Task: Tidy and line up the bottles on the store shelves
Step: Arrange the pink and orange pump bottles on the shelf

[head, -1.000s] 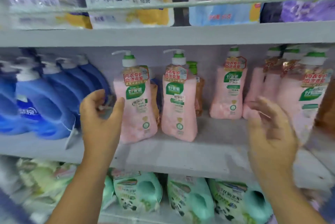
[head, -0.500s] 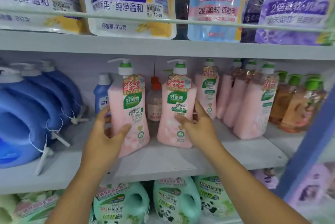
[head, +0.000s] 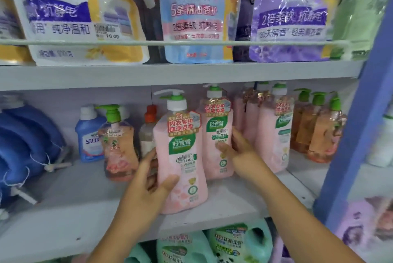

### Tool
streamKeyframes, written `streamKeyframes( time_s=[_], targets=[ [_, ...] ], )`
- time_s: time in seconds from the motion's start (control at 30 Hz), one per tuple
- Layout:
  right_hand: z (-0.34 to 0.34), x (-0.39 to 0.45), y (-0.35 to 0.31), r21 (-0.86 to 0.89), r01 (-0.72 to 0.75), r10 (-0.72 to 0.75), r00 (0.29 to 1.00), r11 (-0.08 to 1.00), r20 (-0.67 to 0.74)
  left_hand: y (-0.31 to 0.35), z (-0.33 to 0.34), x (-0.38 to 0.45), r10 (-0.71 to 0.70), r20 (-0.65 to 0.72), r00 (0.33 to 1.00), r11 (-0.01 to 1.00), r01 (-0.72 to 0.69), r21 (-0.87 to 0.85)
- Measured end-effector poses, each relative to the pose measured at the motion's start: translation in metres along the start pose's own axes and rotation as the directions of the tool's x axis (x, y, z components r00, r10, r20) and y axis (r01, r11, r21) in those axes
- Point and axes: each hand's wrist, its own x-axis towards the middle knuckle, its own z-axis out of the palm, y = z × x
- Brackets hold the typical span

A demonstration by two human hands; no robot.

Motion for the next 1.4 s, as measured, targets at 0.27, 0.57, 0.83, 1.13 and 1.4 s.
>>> streamKeyframes(
  time_s=[0.27,0.57,0.83,1.13,1.4],
  targets=[
    [-0.005,-0.066,-0.002,0.068,0.112,-0.102,0.985,0.991,-0.139,0.009,0.07,0.006,0.081,0.029,0.996,0.993,-0.083,0.082],
    [-0.022,-0.062,0.012,-0.262,0.113,-0.211,0.898,0.958,-0.385,0.011,0.077,0.042,0.113,0.01,0.994,0.949,-0.111,0.295],
    [-0.023,-0.083,0.031,-0.373,0.031,-0.175,0.918,0.927,-0.357,-0.001,0.097,0.096,-0.021,0.061,0.998,0.856,-0.013,0.517],
    [-0.019,-0.085,0.042,-0.451,0.059,-0.254,0.886,0.891,-0.388,0.001,0.113,0.11,0.059,0.118,0.991,0.88,-0.107,0.463],
    [0.001,-0.066,0.035,-0.588,-0.045,-0.256,0.871,0.808,-0.42,-0.013,0.11,0.108,0.084,0.123,0.989,0.903,-0.127,0.41]
  ],
)
